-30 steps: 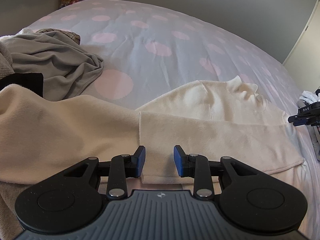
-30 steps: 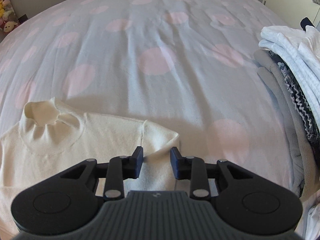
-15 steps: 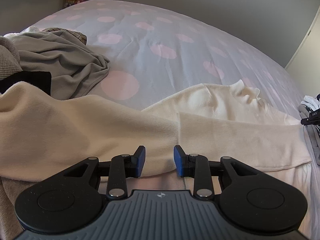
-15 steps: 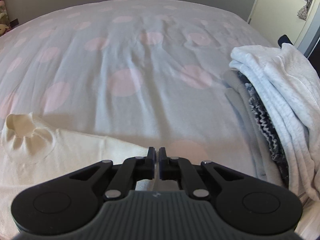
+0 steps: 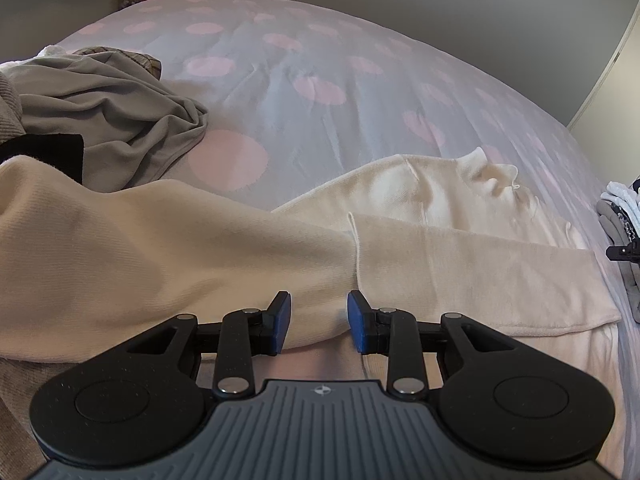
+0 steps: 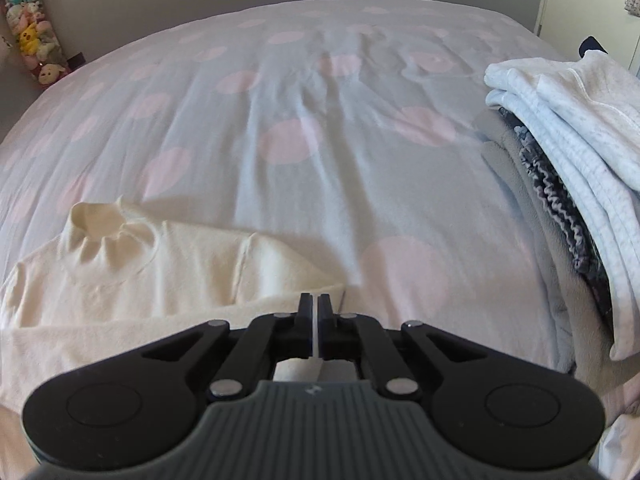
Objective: Fold clothes
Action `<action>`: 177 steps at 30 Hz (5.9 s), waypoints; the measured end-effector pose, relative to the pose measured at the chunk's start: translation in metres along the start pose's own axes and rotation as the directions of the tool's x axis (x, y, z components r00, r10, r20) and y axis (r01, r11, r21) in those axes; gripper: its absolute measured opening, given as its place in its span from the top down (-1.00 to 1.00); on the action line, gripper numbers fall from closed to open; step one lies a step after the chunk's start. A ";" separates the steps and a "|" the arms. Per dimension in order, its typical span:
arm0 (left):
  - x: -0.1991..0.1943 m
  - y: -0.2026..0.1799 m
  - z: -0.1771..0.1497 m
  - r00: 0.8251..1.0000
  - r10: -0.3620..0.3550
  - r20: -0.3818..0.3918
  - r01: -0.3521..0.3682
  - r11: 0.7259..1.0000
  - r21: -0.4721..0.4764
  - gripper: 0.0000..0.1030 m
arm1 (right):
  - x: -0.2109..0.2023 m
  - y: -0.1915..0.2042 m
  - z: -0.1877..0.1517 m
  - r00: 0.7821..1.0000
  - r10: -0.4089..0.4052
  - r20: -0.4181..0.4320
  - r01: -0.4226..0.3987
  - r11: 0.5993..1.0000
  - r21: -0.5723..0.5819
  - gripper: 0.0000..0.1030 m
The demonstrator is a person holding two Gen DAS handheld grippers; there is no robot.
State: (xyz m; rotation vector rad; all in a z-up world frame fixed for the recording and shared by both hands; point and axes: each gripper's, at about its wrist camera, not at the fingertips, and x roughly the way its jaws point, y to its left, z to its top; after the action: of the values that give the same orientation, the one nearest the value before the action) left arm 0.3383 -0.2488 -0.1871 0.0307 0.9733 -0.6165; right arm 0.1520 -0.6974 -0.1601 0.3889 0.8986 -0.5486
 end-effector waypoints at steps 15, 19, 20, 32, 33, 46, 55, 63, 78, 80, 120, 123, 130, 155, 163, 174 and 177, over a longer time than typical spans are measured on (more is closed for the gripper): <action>-0.009 -0.006 -0.006 1.000 -0.003 0.004 0.003 1.000 0.015 0.46 | -0.055 0.017 -0.130 0.981 -0.037 0.192 0.050 0.997 -0.065 0.32; -0.008 -0.009 -0.008 1.000 0.003 0.004 -0.003 1.000 0.030 0.45 | -0.040 0.025 -0.138 0.974 -0.073 0.214 0.099 0.989 -0.110 0.32; -0.007 -0.009 -0.008 1.000 0.008 0.002 -0.008 1.000 0.030 0.45 | -0.037 0.024 -0.137 0.973 -0.073 0.221 0.096 0.991 -0.095 0.32; 0.000 -0.015 -0.011 0.999 0.031 -0.006 -0.031 0.998 0.056 0.45 | -0.019 -0.011 -0.135 0.974 -0.062 0.218 0.035 0.992 0.124 0.83; 0.000 -0.014 -0.011 1.000 0.030 -0.004 -0.030 0.998 0.058 0.45 | -0.016 -0.014 -0.135 0.977 -0.053 0.207 0.024 0.989 0.144 0.83; -0.036 -0.005 -0.010 0.994 0.093 0.059 -0.094 0.995 0.030 0.40 | -0.059 0.002 -0.149 0.948 -0.047 0.314 0.015 0.995 0.103 0.17; -0.114 0.056 0.003 0.958 0.262 0.119 -0.260 0.965 -0.037 0.17 | -0.070 0.032 -0.154 0.933 0.024 0.360 0.003 0.997 -0.073 0.07; -0.131 0.123 0.009 0.918 0.383 0.099 -0.380 0.923 -0.057 -0.03 | -0.062 0.046 -0.153 0.935 0.064 0.350 -0.021 0.992 -0.126 -0.01; -0.163 0.093 0.034 0.944 0.247 0.219 -0.243 0.969 -0.049 0.93 | -0.040 0.052 -0.151 0.953 0.079 0.293 -0.031 0.986 -0.165 -0.01; -0.181 0.067 0.045 0.937 0.217 0.275 -0.223 0.975 -0.008 0.93 | -0.042 0.051 -0.151 0.951 0.087 0.298 -0.041 0.987 -0.156 -0.01; -0.010 -0.214 -0.024 0.956 -0.271 -0.113 0.293 0.863 0.410 0.49 | -0.045 0.033 -0.146 0.944 0.105 0.312 -0.085 0.993 -0.078 -0.01; -0.023 -0.188 -0.030 0.963 -0.253 -0.098 0.271 0.871 0.410 0.31 | -0.058 0.036 -0.147 0.932 0.110 0.345 -0.082 0.992 -0.094 -0.01; -0.031 -0.116 -0.046 0.997 -0.079 -0.021 0.081 0.926 0.368 0.25 | -0.082 0.049 -0.152 0.901 0.230 0.367 -0.196 0.972 -0.129 -0.01; 0.000 -0.064 -0.039 0.992 -0.014 0.123 -0.026 0.948 0.318 0.25 | -0.075 0.077 -0.168 0.901 0.417 0.121 -0.430 0.894 0.123 0.92; -0.006 -0.054 -0.036 0.991 -0.031 0.127 -0.004 0.963 0.268 0.25 | -0.107 0.058 -0.123 0.961 0.252 0.114 -0.250 0.968 -0.028 0.93; -0.008 -0.045 -0.029 0.990 -0.048 0.135 0.019 0.977 0.212 0.25 | -0.059 0.008 -0.110 0.997 0.067 -0.033 -0.069 0.994 -0.080 0.91; -0.006 -0.045 -0.029 0.991 -0.044 0.128 0.016 0.977 0.212 0.25 | -0.055 -0.009 -0.113 0.992 0.125 -0.005 -0.124 0.991 0.049 0.75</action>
State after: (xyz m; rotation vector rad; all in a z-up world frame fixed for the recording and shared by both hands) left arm 0.2906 -0.2746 -0.1882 0.1621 0.7785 -0.7390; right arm 0.0484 -0.6282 -0.1800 0.4886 0.8634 -0.4549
